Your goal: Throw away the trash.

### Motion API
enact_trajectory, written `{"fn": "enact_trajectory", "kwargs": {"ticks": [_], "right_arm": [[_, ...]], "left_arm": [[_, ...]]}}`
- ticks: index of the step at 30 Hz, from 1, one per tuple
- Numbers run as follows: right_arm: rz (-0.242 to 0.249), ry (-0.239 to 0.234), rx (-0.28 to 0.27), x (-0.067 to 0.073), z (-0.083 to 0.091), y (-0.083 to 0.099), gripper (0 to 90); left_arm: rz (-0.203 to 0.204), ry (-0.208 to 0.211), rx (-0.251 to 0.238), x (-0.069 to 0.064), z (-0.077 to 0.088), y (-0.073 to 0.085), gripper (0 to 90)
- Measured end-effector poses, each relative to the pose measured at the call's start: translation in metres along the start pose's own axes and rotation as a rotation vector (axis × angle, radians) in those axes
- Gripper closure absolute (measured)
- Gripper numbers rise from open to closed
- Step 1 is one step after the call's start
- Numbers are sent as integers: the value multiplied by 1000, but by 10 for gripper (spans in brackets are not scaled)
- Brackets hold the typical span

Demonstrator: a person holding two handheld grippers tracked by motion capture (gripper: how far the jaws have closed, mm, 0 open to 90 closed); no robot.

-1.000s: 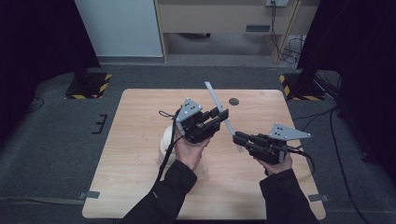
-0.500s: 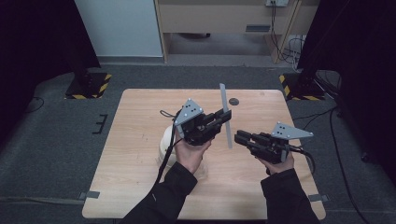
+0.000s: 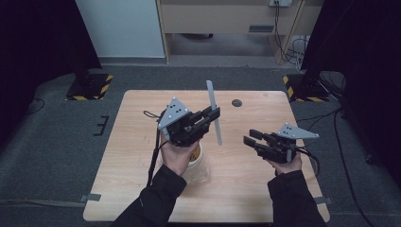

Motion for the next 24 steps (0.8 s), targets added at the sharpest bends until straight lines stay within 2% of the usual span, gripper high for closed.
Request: {"fn": "enact_trajectory", "kwargs": {"ticks": [4,13,18,24], "right_arm": [[-1,16,25,-4,-2,8,534],[-39,52,82,-14,-7,27,463],[-39,67,123,-18,-10,39,445],[-37,73,137,-19,-12,44,428]], "left_arm": [[-26,-15,-6,6,11,-6,791],[-33,-64,-21,31,37,-8,791],[-34,-84,-19,39,42,-2,791],[-54,-102,11,46,42,15,791]]}}
Point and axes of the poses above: each handheld gripper's, and its own axes: z roughly backward along the jaws, y roughly out of its underside, x roughly to its left, the point moved 10 cm from there along -z, roughly forward along the jaws, and after that the axes turned 13 degrees about z, right-handed, at the moved point
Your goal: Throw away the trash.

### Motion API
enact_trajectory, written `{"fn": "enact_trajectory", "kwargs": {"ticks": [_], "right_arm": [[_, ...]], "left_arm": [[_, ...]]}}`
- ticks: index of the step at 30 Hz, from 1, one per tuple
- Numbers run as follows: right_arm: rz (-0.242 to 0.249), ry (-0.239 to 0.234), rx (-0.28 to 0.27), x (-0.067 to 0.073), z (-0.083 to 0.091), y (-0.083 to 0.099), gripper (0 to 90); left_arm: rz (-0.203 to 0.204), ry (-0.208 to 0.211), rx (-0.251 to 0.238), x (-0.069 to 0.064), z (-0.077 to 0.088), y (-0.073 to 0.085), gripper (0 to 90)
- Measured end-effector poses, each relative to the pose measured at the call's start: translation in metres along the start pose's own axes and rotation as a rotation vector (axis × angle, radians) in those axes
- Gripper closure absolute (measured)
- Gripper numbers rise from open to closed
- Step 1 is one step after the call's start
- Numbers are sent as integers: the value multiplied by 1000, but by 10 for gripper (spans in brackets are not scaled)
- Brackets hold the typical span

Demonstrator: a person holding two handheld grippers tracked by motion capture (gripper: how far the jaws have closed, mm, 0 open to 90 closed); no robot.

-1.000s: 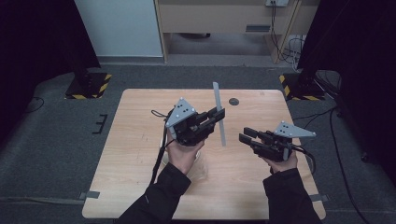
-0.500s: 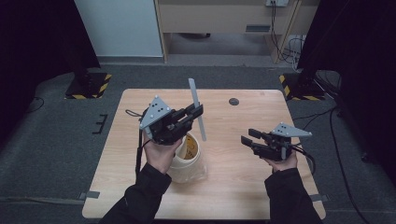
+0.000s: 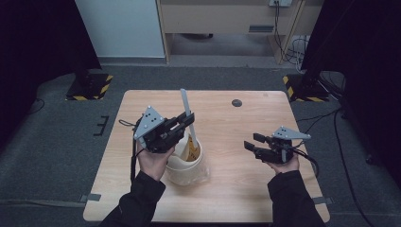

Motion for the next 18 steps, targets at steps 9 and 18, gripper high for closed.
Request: {"fn": "enact_trajectory", "kwargs": {"ticks": [9,18], "right_arm": [[0,0,23,-1,-3,6,424],[16,6,52,0,-6,12,397]], "left_arm": [[-13,-11,36,3,-4,20,791],[-7,-16,74,8,-5,42,791]]}}
Point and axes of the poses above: each handheld gripper's, and its own axes: z roughly backward along the jaws, y roughly out of its underside, x roughly to its left, the point moved 10 cm from there along -z, roughly forward along the jaws, and after that the axes turned 13 degrees about z, right-handed, at the moved point
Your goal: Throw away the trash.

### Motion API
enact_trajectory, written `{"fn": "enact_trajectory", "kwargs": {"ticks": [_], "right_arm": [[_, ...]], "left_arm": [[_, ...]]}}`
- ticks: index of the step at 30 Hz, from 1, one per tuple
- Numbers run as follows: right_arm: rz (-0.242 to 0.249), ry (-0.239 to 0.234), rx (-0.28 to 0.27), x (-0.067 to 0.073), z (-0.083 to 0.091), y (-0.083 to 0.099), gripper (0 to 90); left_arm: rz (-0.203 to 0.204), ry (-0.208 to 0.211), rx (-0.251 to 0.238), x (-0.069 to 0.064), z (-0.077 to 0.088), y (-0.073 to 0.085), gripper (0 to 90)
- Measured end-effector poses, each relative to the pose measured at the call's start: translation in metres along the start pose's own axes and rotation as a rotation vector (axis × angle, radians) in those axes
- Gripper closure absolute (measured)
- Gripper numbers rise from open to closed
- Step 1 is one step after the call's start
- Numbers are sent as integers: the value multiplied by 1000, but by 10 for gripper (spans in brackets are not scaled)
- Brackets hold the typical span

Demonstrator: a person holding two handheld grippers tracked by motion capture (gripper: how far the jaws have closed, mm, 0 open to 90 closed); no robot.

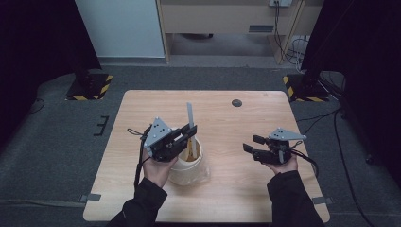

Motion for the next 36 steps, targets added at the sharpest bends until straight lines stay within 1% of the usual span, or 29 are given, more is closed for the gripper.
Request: {"fn": "enact_trajectory", "kwargs": {"ticks": [9,10,11,16,22,23,25,29,33,36], "right_arm": [[12,13,26,0,-3,4,346],[12,13,26,0,-3,4,346],[15,18,28,0,-4,5,334],[18,23,32,-1,-4,5,317],[11,25,37,-1,-4,6,305],[11,25,37,-1,-4,6,305],[11,26,37,-1,-4,6,301],[15,27,40,-1,-5,6,295],[12,28,38,-1,-4,6,292],[12,30,39,-2,-4,6,287]], "left_arm": [[-13,-2,53,0,-4,23,791],[-13,-2,53,0,-4,23,791],[-19,-3,66,0,-4,27,790],[-26,2,88,0,-4,34,789],[-48,-10,129,-1,-3,44,787],[-48,-10,129,-1,-3,44,786],[-50,-12,145,-1,-2,47,778],[-53,-13,149,-1,1,50,749],[-37,-15,149,0,4,51,731],[-33,-13,144,0,9,50,678]]}}
Point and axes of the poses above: each handheld gripper's, and its own axes: z roughly backward along the jaws, y roughly out of its underside, x roughly to its left, the point moved 10 cm from there along -z, roughly forward along the jaws, and after that the axes turned 13 degrees about z, right-handed, at the moved point
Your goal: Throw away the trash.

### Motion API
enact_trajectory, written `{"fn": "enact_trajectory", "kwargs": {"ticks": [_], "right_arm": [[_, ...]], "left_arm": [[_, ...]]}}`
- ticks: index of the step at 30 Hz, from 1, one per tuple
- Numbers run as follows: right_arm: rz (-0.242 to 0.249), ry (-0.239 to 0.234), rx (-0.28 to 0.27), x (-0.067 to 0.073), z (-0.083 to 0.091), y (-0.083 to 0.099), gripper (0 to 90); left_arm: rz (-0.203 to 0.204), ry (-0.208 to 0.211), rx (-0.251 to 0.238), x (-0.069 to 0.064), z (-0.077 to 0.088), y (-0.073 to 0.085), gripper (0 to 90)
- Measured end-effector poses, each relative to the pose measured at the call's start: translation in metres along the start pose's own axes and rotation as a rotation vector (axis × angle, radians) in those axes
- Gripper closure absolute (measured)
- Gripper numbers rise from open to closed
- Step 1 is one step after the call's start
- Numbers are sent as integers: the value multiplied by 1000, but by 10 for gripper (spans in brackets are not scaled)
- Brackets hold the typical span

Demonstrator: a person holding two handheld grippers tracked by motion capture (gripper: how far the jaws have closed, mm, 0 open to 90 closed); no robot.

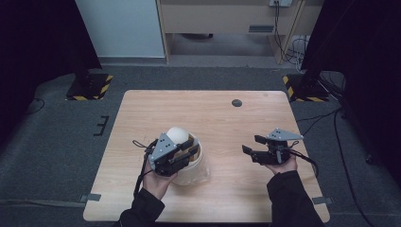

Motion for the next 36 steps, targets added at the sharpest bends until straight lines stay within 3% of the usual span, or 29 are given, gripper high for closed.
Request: {"fn": "enact_trajectory", "kwargs": {"ticks": [6,13,18,20,21,22,23,25,27,30,32,33,36], "right_arm": [[-10,-2,-2,-1,0,1,276],[-38,9,-9,-6,1,4,244],[-49,10,4,-7,-1,7,228],[-56,12,6,-8,-2,9,211],[-52,16,11,-9,-2,10,199],[-55,19,13,-10,-3,11,181],[-55,19,13,-10,-3,11,181],[-63,34,15,-13,-4,15,139],[-65,41,19,-14,-5,17,128],[-74,64,47,-21,-8,27,89],[-78,76,65,-24,-10,33,81],[-78,76,65,-24,-10,33,81],[-83,107,120,-32,-12,47,63]], "left_arm": [[3,-6,-31,2,25,-7,618],[4,-38,-47,17,53,-1,560],[47,-135,-65,64,83,17,515],[97,-176,-69,86,95,25,505],[97,-176,-69,86,95,25,498],[131,-223,-59,108,102,35,484],[131,-223,-59,108,102,35,480],[161,-279,-22,133,105,51,463],[172,-293,-4,140,104,56,452],[175,-360,89,166,96,79,404],[180,-379,145,177,90,93,377],[180,-379,145,177,90,93,350],[202,-389,229,190,80,113,299]]}}
Point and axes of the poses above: each handheld gripper's, and its own axes: z roughly backward along the jaws, y roughly out of its underside, x roughly to its left, the point moved 10 cm from there along -z, roughly forward along the jaws, and after that the axes turned 13 degrees about z, right-handed, at the moved point
